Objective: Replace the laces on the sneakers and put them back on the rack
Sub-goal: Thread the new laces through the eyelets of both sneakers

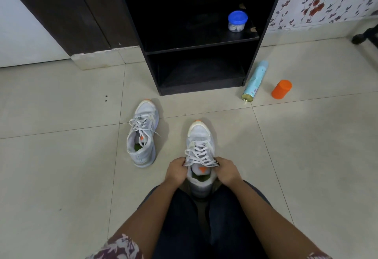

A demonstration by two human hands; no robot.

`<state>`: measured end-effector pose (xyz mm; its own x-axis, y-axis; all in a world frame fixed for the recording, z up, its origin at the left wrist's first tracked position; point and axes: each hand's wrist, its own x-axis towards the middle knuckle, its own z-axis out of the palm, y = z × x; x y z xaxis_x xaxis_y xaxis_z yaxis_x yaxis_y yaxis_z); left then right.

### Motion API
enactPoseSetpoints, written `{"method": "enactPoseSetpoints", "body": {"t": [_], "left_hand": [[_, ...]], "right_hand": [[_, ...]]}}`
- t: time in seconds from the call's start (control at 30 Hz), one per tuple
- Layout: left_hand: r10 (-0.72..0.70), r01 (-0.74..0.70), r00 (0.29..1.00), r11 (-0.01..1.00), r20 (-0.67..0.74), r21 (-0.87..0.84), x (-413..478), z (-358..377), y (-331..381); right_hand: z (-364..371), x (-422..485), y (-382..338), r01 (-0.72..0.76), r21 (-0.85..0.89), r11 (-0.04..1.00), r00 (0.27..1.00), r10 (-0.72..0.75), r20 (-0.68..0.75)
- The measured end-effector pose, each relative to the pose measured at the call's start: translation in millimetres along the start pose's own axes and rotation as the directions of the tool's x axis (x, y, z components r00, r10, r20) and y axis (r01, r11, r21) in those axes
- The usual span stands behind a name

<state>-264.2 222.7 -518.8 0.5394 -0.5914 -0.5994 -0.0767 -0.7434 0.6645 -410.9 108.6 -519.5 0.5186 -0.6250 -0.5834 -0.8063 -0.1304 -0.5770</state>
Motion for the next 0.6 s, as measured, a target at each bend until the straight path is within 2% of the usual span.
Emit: {"method": "enactPoseSetpoints", "body": {"t": [0.1, 0.13, 0.17, 0.2, 0.23, 0.27, 0.3, 0.37, 0.43, 0.5, 0.6], "left_hand": [[-0.031, 0.040, 0.983, 0.998, 0.183, -0.046, -2, -17, 6], [-0.016, 0.015, 0.982, 1.000, 0.187, 0.004, -8, -26, 9], [0.037, -0.050, 0.994, 0.992, 0.105, 0.116, -11, -34, 8], [0.140, -0.114, 0.988, 0.950, -0.070, 0.290, -12, -43, 5], [0.288, -0.138, 0.922, 0.869, -0.260, 0.475, -13, -51, -1], [0.381, -0.090, 0.839, 0.801, -0.388, 0.591, -14, -60, -4], [0.379, 0.005, 0.796, 0.776, -0.472, 0.631, -13, -67, -9], [0.200, 0.196, 0.814, 0.790, -0.546, 0.581, -6, -78, -17], [0.048, 0.287, 0.835, 0.813, -0.548, 0.508, -4, -84, -19], [0.040, 0.237, 0.846, 0.865, -0.531, 0.442, -4, -87, -16], [0.171, 0.071, 0.891, 0.863, -0.421, 0.501, -5, -76, -10]], "right_hand": [[-8, -7, -1, 0.035, 0.129, 0.991, 0.999, -0.037, 0.017], [-11, -11, -2, 0.048, 0.125, 0.991, 0.999, -0.050, 0.013], [-11, -15, -3, 0.063, 0.078, 0.995, 0.998, -0.063, -0.004], [-11, -19, -5, 0.079, 0.009, 0.997, 0.996, -0.079, -0.028], [-7, -24, -5, 0.091, -0.053, 0.994, 0.994, -0.094, -0.053], [-3, -28, -6, 0.104, -0.099, 0.990, 0.990, -0.112, -0.081], [1, -32, -7, 0.105, -0.126, 0.986, 0.987, -0.119, -0.109], [6, -38, -8, 0.084, -0.167, 0.982, 0.983, -0.109, -0.148], [9, -40, -7, 0.079, -0.237, 0.968, 0.984, -0.114, -0.139], [8, -37, -9, 0.042, -0.256, 0.966, 0.988, -0.079, -0.133], [4, -32, -13, -0.034, -0.153, 0.988, 0.989, 0.011, -0.150]]}}
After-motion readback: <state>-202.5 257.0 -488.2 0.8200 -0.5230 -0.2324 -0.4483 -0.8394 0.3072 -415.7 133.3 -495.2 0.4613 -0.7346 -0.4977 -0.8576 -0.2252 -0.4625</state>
